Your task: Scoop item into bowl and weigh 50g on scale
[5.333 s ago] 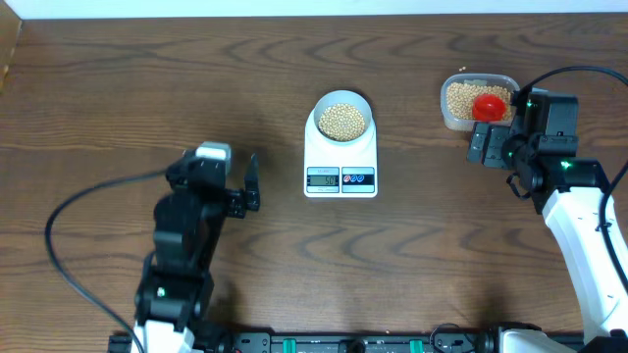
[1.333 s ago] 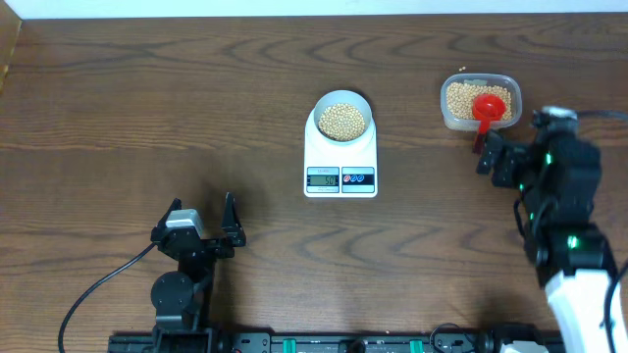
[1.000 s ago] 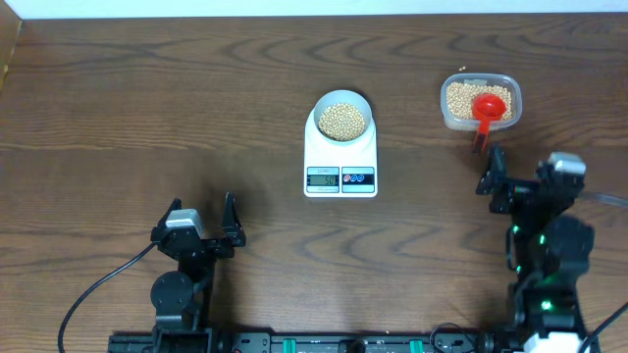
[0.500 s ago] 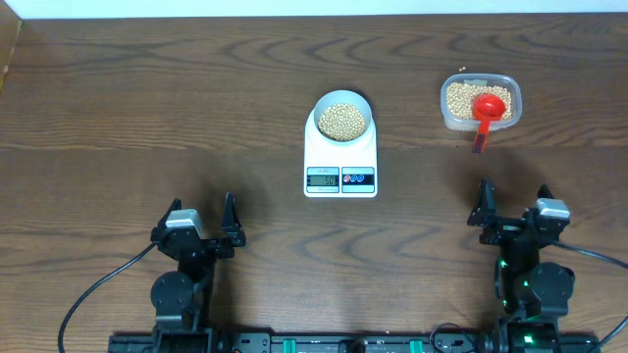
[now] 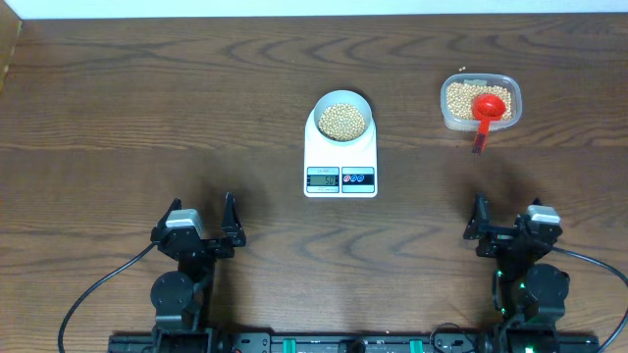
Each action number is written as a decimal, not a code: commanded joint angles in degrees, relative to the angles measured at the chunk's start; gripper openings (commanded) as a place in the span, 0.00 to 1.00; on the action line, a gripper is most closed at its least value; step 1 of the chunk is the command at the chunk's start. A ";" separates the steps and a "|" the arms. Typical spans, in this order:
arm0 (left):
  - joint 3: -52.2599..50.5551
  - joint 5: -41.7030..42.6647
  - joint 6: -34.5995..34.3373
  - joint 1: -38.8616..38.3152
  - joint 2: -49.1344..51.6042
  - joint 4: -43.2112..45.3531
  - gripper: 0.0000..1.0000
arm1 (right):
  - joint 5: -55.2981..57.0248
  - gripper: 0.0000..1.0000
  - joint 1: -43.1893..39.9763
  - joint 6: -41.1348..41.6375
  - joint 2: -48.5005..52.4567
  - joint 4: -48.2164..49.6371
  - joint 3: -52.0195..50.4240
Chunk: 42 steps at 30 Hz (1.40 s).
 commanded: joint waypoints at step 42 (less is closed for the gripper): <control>-0.66 -0.74 -0.52 -0.20 -0.35 -2.51 0.96 | -0.15 0.99 -0.15 -10.01 -5.07 -0.28 -0.04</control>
